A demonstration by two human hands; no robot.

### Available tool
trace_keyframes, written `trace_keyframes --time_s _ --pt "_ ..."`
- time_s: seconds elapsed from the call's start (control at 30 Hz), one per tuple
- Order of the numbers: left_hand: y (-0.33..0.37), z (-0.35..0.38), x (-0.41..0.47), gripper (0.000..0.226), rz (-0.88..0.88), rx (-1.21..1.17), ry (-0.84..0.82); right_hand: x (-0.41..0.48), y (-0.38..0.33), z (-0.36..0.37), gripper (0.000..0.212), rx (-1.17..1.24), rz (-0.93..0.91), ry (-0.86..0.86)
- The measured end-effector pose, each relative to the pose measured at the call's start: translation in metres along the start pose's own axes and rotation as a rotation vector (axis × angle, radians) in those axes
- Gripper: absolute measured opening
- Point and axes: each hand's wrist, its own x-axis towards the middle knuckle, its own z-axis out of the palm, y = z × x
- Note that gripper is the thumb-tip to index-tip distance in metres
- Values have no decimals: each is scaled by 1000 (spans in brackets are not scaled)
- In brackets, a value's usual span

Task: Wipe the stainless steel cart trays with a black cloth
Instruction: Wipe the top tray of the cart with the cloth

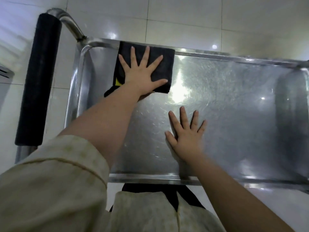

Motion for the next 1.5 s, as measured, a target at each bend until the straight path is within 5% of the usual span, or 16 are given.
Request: trace_keyframes --time_s 0.43,0.87,1.13,1.33,1.5 --pt "84 89 -239 88 212 -14 9 35 116 -28 71 3 109 38" --pt "108 10 7 93 -77 -44 -18 36 116 -17 63 52 93 146" --pt "113 65 -148 89 98 -30 36 39 116 -22 58 41 94 106" --pt "164 90 -236 89 175 -16 -74 39 117 -27 59 56 89 83" --pt "134 69 -223 74 85 -201 -38 17 99 -46 52 417 82 248"
